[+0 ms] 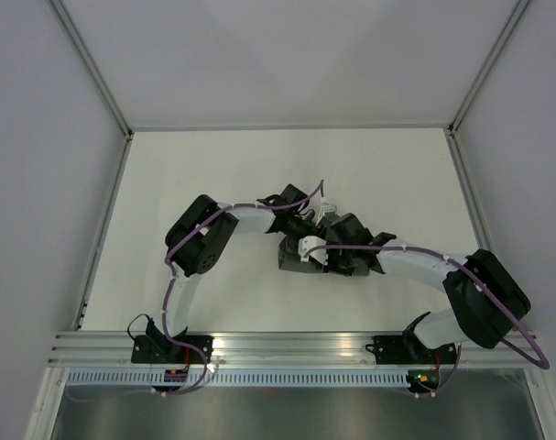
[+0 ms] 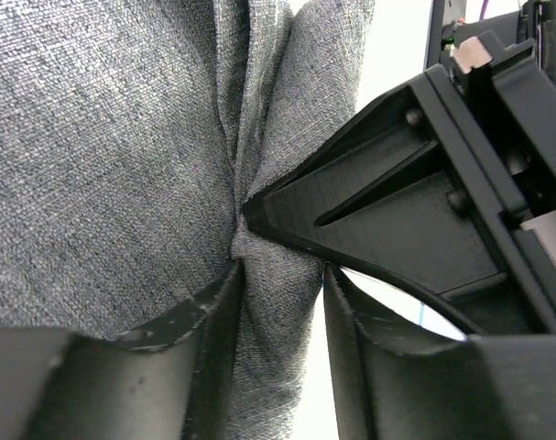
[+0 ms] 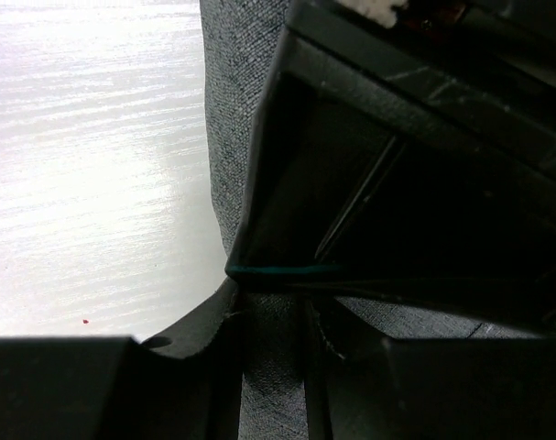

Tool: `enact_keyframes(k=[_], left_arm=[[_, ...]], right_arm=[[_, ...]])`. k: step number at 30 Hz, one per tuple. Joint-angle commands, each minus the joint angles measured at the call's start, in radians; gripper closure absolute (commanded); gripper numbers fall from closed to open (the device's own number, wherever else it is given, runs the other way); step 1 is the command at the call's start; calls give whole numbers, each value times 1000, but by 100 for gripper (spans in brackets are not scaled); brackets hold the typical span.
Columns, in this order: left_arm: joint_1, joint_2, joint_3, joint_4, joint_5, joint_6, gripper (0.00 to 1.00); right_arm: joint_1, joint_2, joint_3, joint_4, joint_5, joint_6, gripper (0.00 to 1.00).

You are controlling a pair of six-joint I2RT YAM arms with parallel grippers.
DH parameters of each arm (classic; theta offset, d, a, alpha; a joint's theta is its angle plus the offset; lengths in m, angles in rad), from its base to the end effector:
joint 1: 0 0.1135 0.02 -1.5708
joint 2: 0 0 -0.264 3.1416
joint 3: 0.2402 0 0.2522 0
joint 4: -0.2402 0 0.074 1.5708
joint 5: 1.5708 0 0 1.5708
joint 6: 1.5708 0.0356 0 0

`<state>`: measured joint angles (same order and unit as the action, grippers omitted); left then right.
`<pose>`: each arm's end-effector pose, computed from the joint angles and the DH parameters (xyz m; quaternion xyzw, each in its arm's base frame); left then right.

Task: Fold the napkin, place the utensils inside, and roll it up
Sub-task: Roll the napkin with the utensil

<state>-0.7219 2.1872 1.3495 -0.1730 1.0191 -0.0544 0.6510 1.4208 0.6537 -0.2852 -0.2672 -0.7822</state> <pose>0.3030 -0.3071 0.1085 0.4022 0.7485 -0.5252 0.0459 0.1950 0.1603 0.1536 -0.6550 0.6999 0.1118 0.2620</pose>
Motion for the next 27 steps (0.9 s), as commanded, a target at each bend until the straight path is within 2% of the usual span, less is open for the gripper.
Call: enact_keyframes(k=[1, 6, 15, 20, 27], left_arm=[[6, -63, -24, -39, -88, -35, 53], [32, -135, -23, -13, -123, -65, 52], [159, -286, -105, 102, -335, -177, 51], [269, -404, -251, 243, -442, -258, 50], [292, -644, -446, 427, -617, -259, 49]], right_arm=[[-1, 41, 35, -54, -30, -12, 83], [-25, 98, 105, -153, -107, -23, 87], [-88, 231, 239, -343, -225, -66, 87], [-123, 338, 349, -480, -308, -104, 88], [-183, 519, 515, -611, -357, -134, 88]])
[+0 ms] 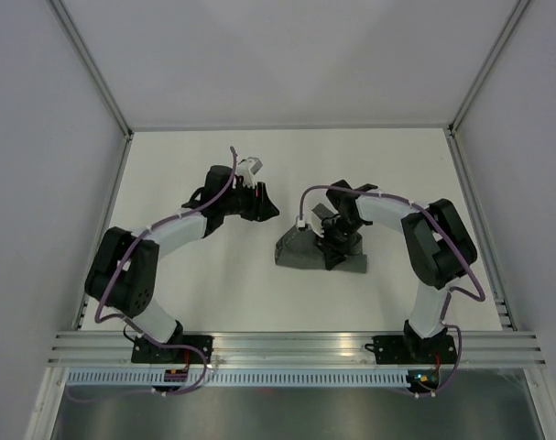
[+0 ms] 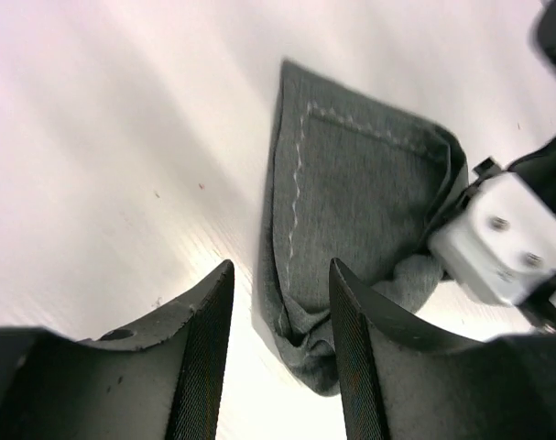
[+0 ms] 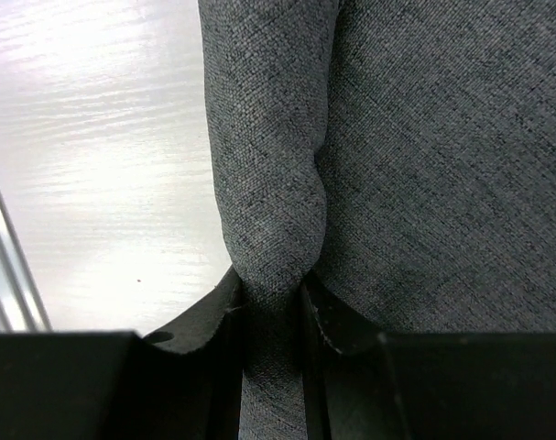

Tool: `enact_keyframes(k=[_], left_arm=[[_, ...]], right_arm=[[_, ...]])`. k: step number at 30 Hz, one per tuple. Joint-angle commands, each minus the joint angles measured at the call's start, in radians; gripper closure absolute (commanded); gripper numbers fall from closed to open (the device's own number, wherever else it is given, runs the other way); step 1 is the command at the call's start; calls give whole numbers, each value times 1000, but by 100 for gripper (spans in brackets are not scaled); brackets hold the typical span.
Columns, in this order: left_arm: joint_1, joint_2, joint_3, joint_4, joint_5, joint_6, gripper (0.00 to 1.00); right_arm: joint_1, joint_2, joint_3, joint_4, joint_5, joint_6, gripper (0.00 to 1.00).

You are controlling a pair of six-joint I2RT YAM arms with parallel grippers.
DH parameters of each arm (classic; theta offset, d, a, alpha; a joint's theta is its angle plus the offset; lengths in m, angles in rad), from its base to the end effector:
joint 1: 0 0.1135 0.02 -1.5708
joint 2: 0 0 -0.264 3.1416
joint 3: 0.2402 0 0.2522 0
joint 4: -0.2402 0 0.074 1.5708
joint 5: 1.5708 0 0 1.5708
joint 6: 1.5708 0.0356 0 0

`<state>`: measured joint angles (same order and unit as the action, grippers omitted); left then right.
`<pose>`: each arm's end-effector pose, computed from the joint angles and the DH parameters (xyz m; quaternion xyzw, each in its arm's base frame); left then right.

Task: Fold the napkin, place the utensils inside, and roll it up
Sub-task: Roll the napkin with the utensil

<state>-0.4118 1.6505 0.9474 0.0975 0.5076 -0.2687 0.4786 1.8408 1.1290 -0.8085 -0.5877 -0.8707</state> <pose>0.3167 -0.1572 0.2042 0.1775 0.8469 -0.3596 0.3492 0.2752 0.1650 0.1499 -0.6034 0.7427 0.2793 0.0801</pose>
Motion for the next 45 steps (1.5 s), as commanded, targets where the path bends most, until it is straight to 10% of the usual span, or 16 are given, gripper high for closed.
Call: enact_keyframes(k=[1, 10, 22, 45], left_arm=[[-24, -171, -96, 206, -148, -32, 49], [-308, -373, -357, 415, -403, 216, 43], [-692, -149, -337, 420, -641, 574, 42], [-765, 212, -168, 421, -686, 773, 48]], right_arm=[[-14, 121, 58, -102, -41, -51, 88], [-63, 354, 256, -257, -109, -109, 87], [-86, 423, 313, -317, -115, -137, 87], [-112, 480, 357, -370, -112, -169, 87]])
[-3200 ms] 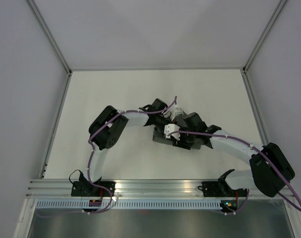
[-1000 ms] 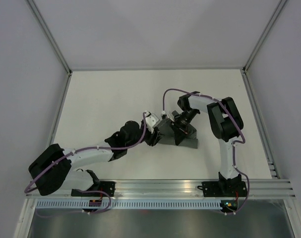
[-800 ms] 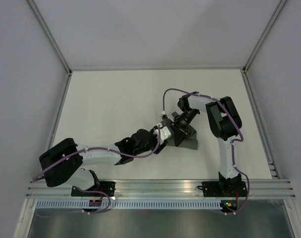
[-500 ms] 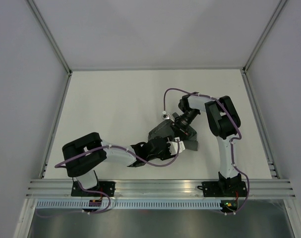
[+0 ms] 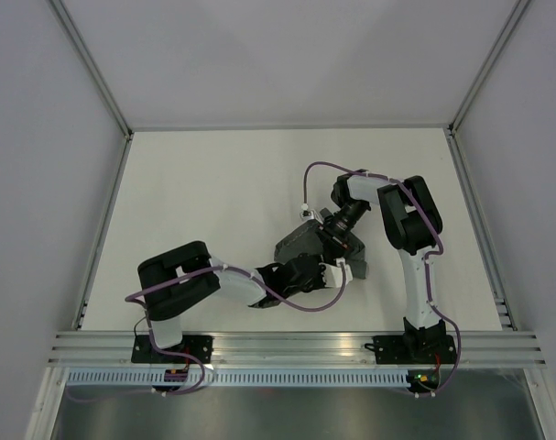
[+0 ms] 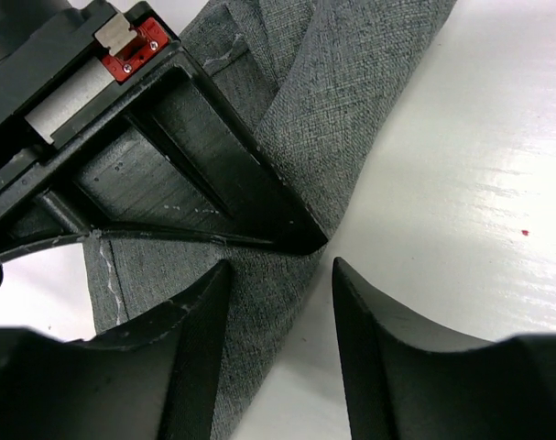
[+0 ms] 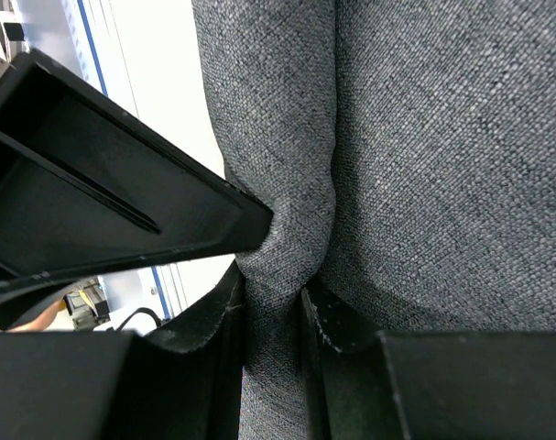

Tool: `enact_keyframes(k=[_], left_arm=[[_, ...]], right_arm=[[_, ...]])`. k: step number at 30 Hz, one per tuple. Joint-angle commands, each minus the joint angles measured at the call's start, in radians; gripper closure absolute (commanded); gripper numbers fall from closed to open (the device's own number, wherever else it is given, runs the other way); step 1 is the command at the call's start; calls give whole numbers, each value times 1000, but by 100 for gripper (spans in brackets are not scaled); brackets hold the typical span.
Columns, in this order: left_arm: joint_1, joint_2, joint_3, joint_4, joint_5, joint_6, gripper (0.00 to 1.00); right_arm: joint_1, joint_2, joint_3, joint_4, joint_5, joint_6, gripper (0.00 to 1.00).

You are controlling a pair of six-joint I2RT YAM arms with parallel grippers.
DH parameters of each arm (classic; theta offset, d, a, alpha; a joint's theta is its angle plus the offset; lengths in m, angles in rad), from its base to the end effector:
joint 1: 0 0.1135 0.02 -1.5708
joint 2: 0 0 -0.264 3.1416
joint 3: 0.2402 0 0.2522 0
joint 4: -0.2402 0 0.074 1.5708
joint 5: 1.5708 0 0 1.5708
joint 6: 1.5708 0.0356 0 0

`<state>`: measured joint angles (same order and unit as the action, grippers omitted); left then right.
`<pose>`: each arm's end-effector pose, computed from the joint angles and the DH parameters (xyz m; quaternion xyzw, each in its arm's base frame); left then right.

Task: Fold the napkin, place the utensils inside, and roll it up
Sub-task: Roll the napkin with the utensil

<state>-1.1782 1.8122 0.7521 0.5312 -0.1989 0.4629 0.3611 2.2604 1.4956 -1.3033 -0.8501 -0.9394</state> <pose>0.1401 -0.3199 0.1305 0.5977 0.6246 -0.0927 0.4941 0.3271 0.1521 0.1052 0.4538 -0.7643 -0.4470 0.1009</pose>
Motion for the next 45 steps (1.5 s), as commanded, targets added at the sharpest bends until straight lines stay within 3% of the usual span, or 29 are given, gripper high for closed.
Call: enact_keyframes(k=[1, 4, 11, 17, 24, 30, 38, 45], left_arm=[[2, 58, 30, -19, 23, 40, 50], [5, 90, 46, -46, 35, 26, 58], [12, 128, 79, -128, 110, -23, 87], [34, 131, 101, -218, 194, -56, 96], [68, 127, 108, -269, 288, -82, 98], [98, 125, 128, -312, 361, -112, 98], [172, 147, 193, -414, 516, -171, 98], [278, 213, 300, -525, 702, -250, 98]], right_arm=[[6, 62, -8, 125, 152, -101, 87], [6, 64, -3, 122, 154, -102, 87], [6, 48, 12, 116, 155, -90, 83], [-2, -22, 9, 136, 158, -38, 59], [-27, -154, -3, 167, 169, 42, 45], [-62, -254, -8, 208, 184, 117, 44], [-238, -408, -37, 242, 79, 119, 45], [-280, -757, -389, 548, 131, 128, 41]])
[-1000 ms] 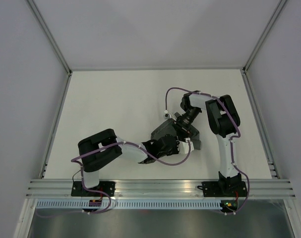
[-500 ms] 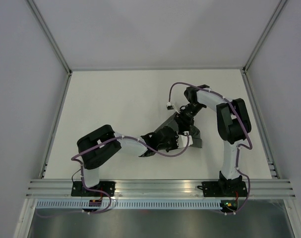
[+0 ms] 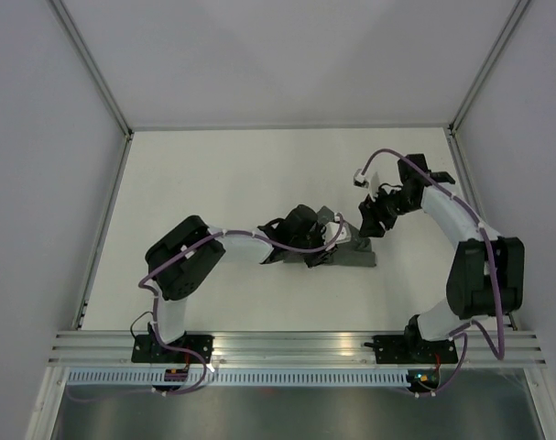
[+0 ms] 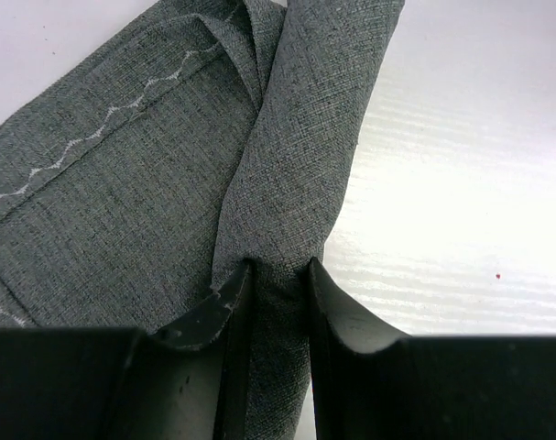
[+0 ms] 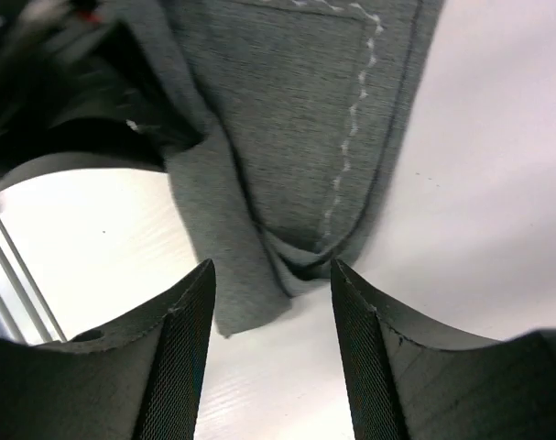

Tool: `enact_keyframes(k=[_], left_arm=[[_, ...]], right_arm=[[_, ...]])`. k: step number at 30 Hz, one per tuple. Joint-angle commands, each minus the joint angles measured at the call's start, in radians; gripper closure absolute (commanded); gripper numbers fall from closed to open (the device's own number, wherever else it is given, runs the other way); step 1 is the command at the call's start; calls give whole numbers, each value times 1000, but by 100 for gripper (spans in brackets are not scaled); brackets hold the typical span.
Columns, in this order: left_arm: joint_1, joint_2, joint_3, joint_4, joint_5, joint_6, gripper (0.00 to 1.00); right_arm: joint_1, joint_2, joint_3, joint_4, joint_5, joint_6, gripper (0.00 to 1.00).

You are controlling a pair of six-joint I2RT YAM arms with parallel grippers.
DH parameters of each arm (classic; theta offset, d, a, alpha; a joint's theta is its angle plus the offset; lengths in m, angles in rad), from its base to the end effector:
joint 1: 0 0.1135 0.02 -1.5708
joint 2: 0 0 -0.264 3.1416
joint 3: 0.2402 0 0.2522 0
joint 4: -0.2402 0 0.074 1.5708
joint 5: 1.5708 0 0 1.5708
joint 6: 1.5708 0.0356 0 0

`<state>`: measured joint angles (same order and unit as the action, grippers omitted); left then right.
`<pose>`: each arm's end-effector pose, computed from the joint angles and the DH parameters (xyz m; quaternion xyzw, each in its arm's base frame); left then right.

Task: Fold the napkin, place the utensils inside, and roll it up
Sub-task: Roll the napkin with the utensil

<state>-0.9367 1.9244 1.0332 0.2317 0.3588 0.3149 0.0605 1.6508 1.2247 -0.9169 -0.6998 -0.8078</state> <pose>0.2250 -0.3271 0.1426 0.5812 0.6701 -0.2850 0.3632 0.3099 0.0417 0.2314 -0.4279 0.8304 0.2781 0.2237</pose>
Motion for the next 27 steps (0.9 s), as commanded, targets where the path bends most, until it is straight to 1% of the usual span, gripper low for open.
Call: enact_keyframes(k=[1, 2, 4, 6, 7, 8, 9, 11, 12, 15, 20, 22, 27], left_arm=[[47, 111, 31, -226, 170, -118, 98], [58, 122, 45, -273, 221, -126, 98], [87, 153, 83, -299, 290, -151, 98], [107, 185, 128, -344, 321, -163, 98], [113, 195, 143, -359, 345, -169, 98], [125, 208, 159, -374, 359, -174, 98], [133, 232, 191, -411, 374, -180, 98], [153, 258, 221, -442, 414, -192, 98], [159, 280, 246, -460, 430, -200, 98], [176, 314, 286, -494, 468, -218, 98], [193, 350, 329, -522, 496, -250, 98], [194, 363, 343, -531, 515, -260, 98], [197, 370, 352, -535, 519, -275, 97]], right_arm=[[19, -182, -152, 186, -26, -11, 40], [22, -248, -184, 216, -21, -13, 40], [33, -342, -281, 297, -6, -24, 38], [53, -400, -375, 373, 22, -28, 36], [93, -454, -405, 400, 69, -28, 36], [123, -479, -462, 426, 100, -22, 35], [187, -499, -490, 487, 132, -5, 34], [258, -540, -557, 541, 227, 8, 32], [318, -545, -574, 588, 256, 19, 32], [390, -525, -608, 654, 333, 22, 32], [455, -441, -619, 702, 411, 18, 32], [499, -405, -626, 750, 475, 22, 32], [553, -332, -628, 791, 520, 16, 32]])
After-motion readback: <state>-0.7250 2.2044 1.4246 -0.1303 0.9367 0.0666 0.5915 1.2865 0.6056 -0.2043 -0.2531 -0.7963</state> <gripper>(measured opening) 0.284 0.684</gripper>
